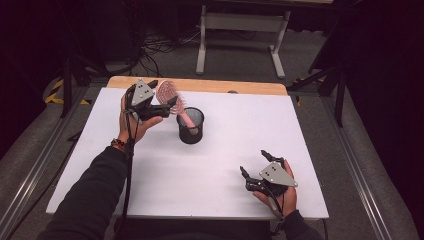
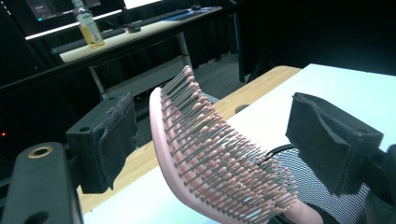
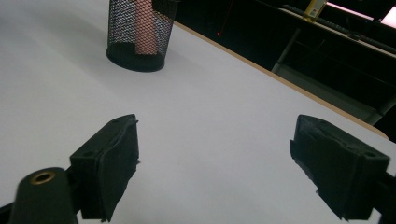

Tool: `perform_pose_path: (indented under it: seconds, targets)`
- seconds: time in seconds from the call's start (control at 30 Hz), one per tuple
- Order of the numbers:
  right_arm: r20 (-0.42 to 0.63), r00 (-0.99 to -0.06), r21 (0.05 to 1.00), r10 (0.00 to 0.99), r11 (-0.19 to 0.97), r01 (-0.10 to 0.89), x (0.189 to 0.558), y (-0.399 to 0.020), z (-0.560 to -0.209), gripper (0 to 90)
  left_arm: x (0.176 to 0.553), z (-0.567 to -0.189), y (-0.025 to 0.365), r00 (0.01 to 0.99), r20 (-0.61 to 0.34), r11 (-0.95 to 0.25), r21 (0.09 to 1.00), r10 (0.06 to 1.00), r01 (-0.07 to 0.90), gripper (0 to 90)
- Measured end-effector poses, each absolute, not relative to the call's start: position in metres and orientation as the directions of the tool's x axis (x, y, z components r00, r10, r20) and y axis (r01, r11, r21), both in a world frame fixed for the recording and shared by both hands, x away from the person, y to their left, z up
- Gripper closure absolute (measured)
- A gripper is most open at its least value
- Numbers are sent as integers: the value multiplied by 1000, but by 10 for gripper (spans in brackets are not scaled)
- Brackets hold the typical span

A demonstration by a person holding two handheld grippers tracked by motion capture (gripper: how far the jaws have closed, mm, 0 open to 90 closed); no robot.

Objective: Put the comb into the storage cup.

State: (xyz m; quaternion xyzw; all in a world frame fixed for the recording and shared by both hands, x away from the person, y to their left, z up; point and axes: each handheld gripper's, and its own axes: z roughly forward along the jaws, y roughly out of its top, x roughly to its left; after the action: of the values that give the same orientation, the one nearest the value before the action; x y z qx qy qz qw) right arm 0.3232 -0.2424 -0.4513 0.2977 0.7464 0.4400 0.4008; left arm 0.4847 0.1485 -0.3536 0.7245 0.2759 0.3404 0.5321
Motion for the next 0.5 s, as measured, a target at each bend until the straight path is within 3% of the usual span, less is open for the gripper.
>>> perform_pose_path:
  seconds: [0.5]
  targets:
    - [-341,-448,904,826,420,86,323,-244,-448,163,470,-349,161,622,211,-284,959,754,19,120]
